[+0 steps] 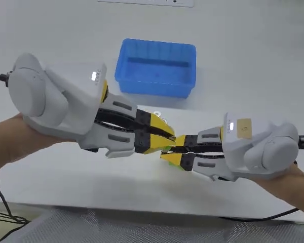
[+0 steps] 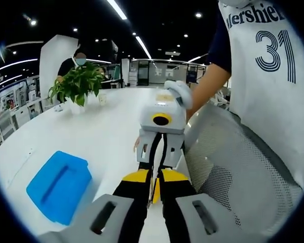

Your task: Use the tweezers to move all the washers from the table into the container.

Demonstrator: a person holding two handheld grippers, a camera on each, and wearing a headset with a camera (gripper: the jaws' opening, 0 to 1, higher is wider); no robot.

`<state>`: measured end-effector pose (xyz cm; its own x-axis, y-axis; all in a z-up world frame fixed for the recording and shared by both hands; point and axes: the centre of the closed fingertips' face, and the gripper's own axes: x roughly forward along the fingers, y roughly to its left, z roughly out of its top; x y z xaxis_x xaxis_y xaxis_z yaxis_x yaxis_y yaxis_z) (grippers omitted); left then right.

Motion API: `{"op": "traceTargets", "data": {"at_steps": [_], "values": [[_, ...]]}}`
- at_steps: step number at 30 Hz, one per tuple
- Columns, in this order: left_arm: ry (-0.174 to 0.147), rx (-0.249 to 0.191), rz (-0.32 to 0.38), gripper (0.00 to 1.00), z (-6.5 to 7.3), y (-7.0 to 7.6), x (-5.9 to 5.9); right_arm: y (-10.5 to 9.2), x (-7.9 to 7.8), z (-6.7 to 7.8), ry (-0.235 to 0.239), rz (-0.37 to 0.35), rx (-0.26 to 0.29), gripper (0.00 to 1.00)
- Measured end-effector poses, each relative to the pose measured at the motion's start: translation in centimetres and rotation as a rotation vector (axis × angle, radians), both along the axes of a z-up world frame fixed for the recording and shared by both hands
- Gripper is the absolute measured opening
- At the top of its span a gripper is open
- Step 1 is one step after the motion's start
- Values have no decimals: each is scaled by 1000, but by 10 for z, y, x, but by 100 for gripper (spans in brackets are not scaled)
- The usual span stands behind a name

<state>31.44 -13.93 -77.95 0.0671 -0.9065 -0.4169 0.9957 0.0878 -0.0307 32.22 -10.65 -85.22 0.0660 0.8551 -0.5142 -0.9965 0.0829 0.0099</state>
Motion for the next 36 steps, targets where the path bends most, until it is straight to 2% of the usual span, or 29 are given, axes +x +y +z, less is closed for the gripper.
{"op": "traceTargets", "data": {"at_steps": [2,3,6,8,9,12,14,15,22,28,36], "values": [[-8,9,-9,16,-3,0,-1,1,0,0,-1,10,-6,7],[-28,7,-7,11,-1,1,1,1,-2,0,-1,20,-9,7],[-17,-13,15,6,2,4,7,2,-2,0,0,20,-11,7],[-17,-10,11,6,1,5,7,2,-2,0,1,20,-11,7],[-6,-16,9,6,2,4,6,2,-2,0,1,23,-13,7],[-4,-42,4,7,7,0,4,3,-3,0,2,29,-18,7],[-23,-38,7,6,7,0,6,3,-2,0,-4,34,-23,7],[-8,-44,4,6,7,1,6,3,-3,0,1,36,-23,7],[-28,-38,10,5,7,7,6,5,-3,0,-2,43,-27,7],[-16,-36,28,5,7,15,7,8,-2,0,-11,36,-33,8],[-7,-44,40,5,7,16,7,9,-1,-1,-43,41,-57,10]]}}
